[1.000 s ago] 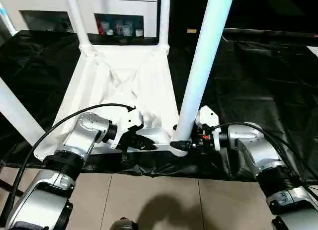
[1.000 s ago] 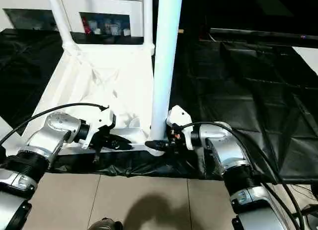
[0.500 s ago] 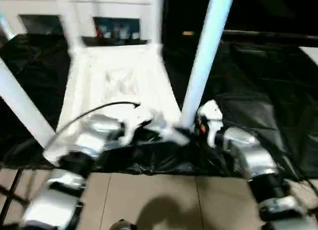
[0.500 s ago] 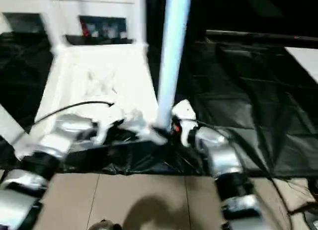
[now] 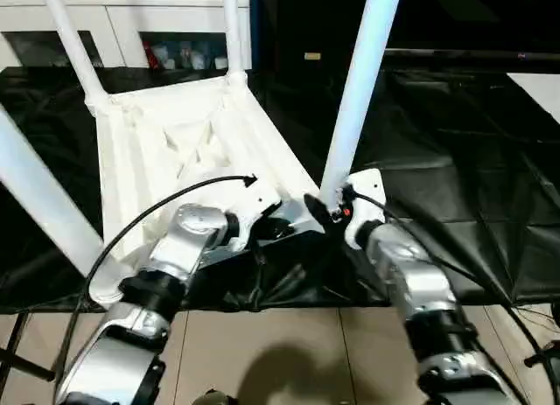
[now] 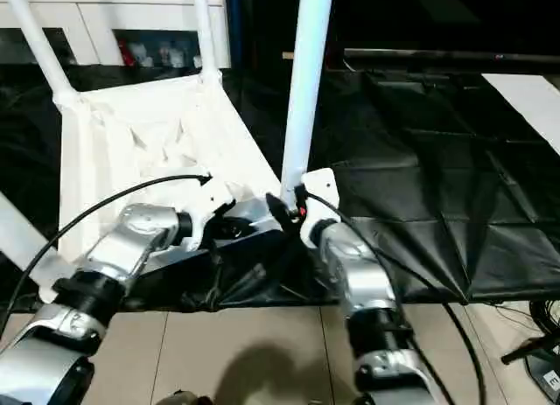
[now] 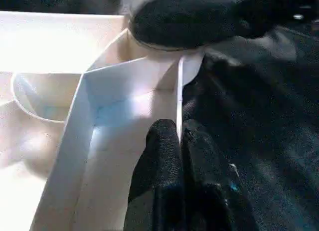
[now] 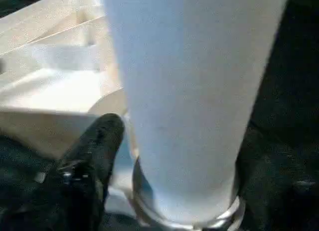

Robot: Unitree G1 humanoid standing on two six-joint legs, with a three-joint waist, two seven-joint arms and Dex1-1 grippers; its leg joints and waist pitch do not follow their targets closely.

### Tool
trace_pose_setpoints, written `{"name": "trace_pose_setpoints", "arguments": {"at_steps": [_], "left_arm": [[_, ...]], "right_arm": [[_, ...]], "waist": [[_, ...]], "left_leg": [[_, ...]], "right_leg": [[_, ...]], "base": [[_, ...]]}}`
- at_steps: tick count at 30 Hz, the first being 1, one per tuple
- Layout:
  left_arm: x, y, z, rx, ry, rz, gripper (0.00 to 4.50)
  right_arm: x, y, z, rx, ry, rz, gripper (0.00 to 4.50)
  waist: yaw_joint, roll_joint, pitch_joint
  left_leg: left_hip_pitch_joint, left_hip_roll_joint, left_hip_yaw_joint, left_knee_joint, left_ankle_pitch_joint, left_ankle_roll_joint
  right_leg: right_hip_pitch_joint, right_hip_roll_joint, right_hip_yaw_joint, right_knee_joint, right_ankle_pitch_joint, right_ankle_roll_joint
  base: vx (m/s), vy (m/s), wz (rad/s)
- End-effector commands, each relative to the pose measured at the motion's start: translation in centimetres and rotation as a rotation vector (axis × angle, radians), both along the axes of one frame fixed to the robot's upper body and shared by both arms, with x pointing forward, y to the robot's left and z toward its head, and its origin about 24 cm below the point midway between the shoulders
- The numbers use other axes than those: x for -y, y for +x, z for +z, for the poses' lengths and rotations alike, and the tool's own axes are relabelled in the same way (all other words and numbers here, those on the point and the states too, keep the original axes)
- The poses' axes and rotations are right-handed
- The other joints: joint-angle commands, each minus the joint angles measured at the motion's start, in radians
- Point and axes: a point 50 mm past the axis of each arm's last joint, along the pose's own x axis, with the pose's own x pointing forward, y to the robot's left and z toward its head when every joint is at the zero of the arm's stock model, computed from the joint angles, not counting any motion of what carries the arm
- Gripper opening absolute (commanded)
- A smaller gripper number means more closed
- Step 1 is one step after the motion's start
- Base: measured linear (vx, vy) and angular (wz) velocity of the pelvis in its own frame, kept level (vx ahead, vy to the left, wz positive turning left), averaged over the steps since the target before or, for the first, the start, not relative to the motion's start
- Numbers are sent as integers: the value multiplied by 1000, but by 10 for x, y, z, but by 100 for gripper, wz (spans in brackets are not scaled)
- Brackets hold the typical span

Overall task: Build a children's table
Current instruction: Rotate leg to tighten

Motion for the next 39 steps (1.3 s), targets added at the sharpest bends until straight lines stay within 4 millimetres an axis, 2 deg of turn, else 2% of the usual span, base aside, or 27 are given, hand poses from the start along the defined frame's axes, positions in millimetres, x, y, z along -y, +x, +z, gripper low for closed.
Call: {"name": "trace_pose_setpoints", "arguments": {"at_steps": [1, 4, 5, 6, 7, 8, 11, 12, 14, 15, 21, 22, 29, 32, 33, 34, 37, 39], "left_arm": [[16, -5, 14, 39, -93, -151, 0], [4, -5, 15, 16, -89, -192, 0], [4, -5, 15, 16, -89, -192, 0], [-2, -5, 17, 8, -80, -205, 0], [-3, -4, 17, 4, -78, -209, 0], [-5, -4, 17, 2, -71, -218, 0], [-9, -7, 18, -21, -59, -261, 0], [-12, -8, 19, -33, -54, -292, 0], [-13, -10, 19, -46, -52, -313, 0], [-14, -12, 18, -57, -46, -336, 0], [-18, -15, 17, -82, -18, -392, 0], [-18, -14, 17, -82, -17, -390, 0], [-21, -10, 18, -75, -31, -345, 0], [-21, -8, 18, -63, -45, -302, 0], [-21, -4, 18, -45, -39, -248, 0], [-20, -1, 18, -28, -30, -200, 0], [-20, 1, 17, -19, -25, -173, 0], [-20, 1, 17, -19, -25, -173, 0]], "right_arm": [[-27, -15, -3, -6, -17, 316, 375], [-11, -15, -2, -1, -85, 420, 375], [-11, -15, -2, -1, -85, 420, 375], [-4, -17, -1, -13, -108, 485, 375], [-2, -17, -1, -18, -112, 504, 375], [0, -18, -1, -25, -118, 534, 375], [5, -20, -1, -43, -130, 605, 375], [6, -21, 0, -56, -130, 650, 359], [6, -21, 0, -66, -126, 682, 339], [5, -22, 0, -78, -117, 704, 330], [2, -24, -5, -115, -140, 791, 288], [1, -25, -6, -116, -146, 798, 268], [-3, -27, -7, -118, -96, 778, 247], [-3, -28, -6, -119, -53, 738, 245], [-3, -27, -7, -116, -33, 678, 245], [-3, -26, -7, -108, -21, 631, 245], [-3, -26, -7, -103, -15, 606, 244], [-3, -26, -7, -103, -15, 606, 244]], "waist": [[5, -3, -64], [6, -4, -65], [6, -4, -65], [10, -2, -66], [11, -6, -66], [16, -3, -65], [26, -6, -66], [33, -4, -66], [34, -4, -66], [36, -7, -66], [46, -6, -67], [46, -6, -67], [48, -7, -69], [49, -7, -66], [49, -7, -65], [50, -3, -64], [45, -7, -61], [44, -6, -59]], "left_leg": [[20, 62, -33, -64, -152, 52], [18, 63, -31, -59, -130, 78], [18, 63, -31, -59, -130, 78], [21, 65, -30, -57, -125, 87], [21, 66, -28, -57, -124, 91], [21, 67, -27, -56, -128, 93], [23, 70, -27, -55, -128, 92], [25, 71, -26, -56, -130, 89], [23, 70, -26, -56, -132, 88], [24, 71, -26, -56, -132, 87], [24, 72, -26, -55, -129, 83], [24, 72, -26, -56, -129, 81], [22, 69, -26, -54, -115, 87], [25, 72, -27, -57, -140, 79], [25, 72, -26, -59, -147, 72], [27, 73, -27, -61, -162, 61], [28, 71, -30, -68, -215, 26], [29, 72, -31, -71, -235, 12]], "right_leg": [[38, -83, 46, -74, 21, -235], [39, -82, 44, -69, 65, -255], [39, -82, 44, -69, 65, -255], [36, -81, 43, -66, 76, -269], [36, -80, 42, -66, 76, -272], [34, -80, 41, -65, 67, -277], [33, -83, 42, -63, 56, -278], [29, -84, 41, -63, 48, -280], [31, -84, 41, -63, 45, -284], [31, -83, 40, -63, 44, -283], [29, -87, 39, -60, 36, -284], [29, -86, 39, -60, 35, -283], [31, -85, 38, -58, 54, -282], [29, -87, 39, -63, 15, -278], [29, -86, 39, -65, -3, -274], [26, -86, 40, -67, -23, -270], [27, -91, 41, -79, -119, -251], [24, -91, 43, -84, -164, -233]], "base": [[0, 0, 0], [0, 0, 0], [0, 0, 0], [0, 0, 0], [0, 0, 0], [0, 0, 0], [0, 0, 0], [0, 0, 0], [0, 0, 0], [0, 0, 0], [0, 0, 0], [0, 0, 0], [0, 0, 0], [0, 0, 0], [0, 0, 0], [0, 0, 0], [0, 0, 0], [0, 0, 0]]}}
